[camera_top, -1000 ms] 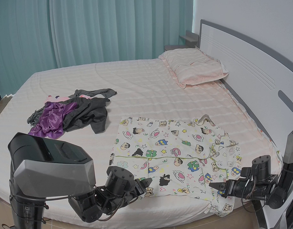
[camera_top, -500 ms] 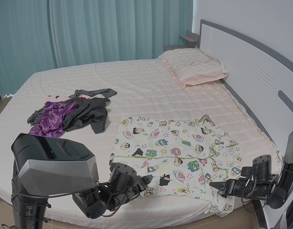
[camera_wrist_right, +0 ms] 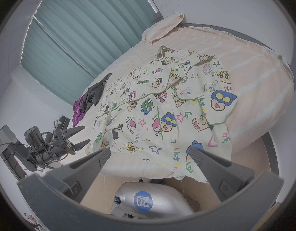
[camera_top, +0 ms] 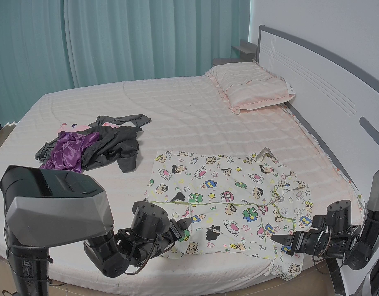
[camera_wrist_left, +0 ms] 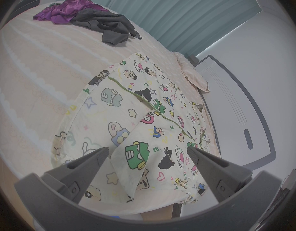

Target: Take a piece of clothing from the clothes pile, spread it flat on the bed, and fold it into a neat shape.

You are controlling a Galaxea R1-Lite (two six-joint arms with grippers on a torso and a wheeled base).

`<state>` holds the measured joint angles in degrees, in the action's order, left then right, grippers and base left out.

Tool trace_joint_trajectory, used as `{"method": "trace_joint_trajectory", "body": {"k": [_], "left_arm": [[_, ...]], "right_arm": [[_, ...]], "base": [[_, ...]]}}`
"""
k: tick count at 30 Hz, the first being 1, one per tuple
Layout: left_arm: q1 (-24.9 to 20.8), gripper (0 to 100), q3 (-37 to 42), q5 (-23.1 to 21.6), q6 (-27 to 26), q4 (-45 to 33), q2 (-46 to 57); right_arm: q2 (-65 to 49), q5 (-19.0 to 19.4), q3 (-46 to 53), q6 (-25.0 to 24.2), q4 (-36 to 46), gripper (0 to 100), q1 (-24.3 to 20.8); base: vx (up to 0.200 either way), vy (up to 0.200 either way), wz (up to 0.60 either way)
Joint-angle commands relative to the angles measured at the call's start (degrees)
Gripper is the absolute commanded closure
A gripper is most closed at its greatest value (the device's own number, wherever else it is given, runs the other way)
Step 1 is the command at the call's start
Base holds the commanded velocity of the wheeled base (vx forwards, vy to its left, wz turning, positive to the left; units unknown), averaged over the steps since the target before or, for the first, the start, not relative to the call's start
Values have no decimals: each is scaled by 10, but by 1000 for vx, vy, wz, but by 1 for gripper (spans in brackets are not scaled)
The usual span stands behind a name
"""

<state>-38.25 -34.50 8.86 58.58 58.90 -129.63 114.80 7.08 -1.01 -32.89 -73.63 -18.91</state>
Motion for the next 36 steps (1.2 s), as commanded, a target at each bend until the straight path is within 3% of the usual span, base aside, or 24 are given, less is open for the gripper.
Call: {"method": "trace_joint_trajectory", "body": {"k": [1,8,14,36], "left_arm": [[6,0,-9,-2,0,-5,-10],[-4,0,-45,-1,-43,-4,-59],[-27,0,-53,2,-46,-7,-64],[-38,0,-37,38,-41,-16,-63]], "right_arm": [[0,0,9,0,0,0,-1],[1,0,9,0,0,0,-1],[1,0,9,0,0,0,-1],[-4,-1,9,0,0,0,-2]], "base": [[0,0,0],[0,0,0],[0,0,0],[0,0,0]]}}
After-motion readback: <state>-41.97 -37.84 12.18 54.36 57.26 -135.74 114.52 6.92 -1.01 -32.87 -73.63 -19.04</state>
